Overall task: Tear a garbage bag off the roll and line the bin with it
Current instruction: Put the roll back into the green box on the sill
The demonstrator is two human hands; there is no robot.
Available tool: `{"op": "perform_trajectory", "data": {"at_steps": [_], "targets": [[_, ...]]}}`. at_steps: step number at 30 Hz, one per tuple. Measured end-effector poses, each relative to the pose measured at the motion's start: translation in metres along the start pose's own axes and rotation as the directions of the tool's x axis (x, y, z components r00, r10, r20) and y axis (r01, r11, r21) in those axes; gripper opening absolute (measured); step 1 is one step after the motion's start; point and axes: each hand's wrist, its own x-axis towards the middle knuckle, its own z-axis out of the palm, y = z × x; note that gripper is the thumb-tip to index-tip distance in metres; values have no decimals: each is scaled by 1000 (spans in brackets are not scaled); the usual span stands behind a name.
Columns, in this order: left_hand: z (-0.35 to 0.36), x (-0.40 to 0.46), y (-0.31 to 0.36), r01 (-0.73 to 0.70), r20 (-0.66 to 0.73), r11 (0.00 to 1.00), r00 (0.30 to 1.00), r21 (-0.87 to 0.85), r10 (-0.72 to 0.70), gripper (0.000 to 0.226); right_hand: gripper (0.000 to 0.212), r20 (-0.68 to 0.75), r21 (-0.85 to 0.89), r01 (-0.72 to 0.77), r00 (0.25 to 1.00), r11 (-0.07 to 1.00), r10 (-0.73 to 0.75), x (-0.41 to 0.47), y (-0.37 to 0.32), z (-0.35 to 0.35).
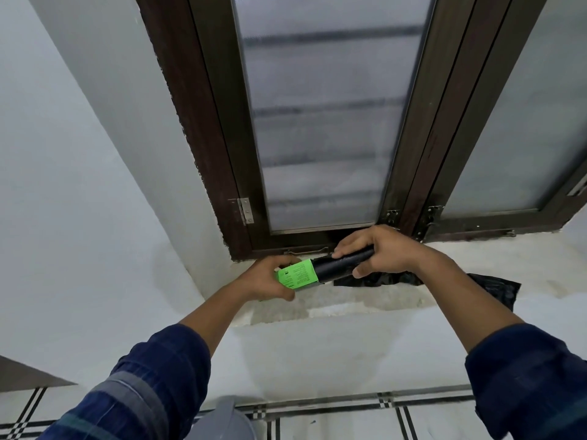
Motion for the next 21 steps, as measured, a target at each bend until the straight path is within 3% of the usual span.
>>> {"op": "perform_trajectory", "data": {"at_steps": [8,15,19,21], "targets": [[-3,1,11,-31,69,999,997,12,30,75,56,-19,-49,90,996,995,-91,9,-6,9],[-3,-2,10,-27,50,1000,998,-10,28,75,47,-4,260,-23,1000,965,25,4,-3,24],[0,-2,10,-9,63,1000,998,-6,9,75,44,92,482,-82,995,872,42,2,-4,34],[0,-1,11,-5,56,1000,998,-4,5,79,40,22,506,-61,998,860,58,3,0,36]]}}
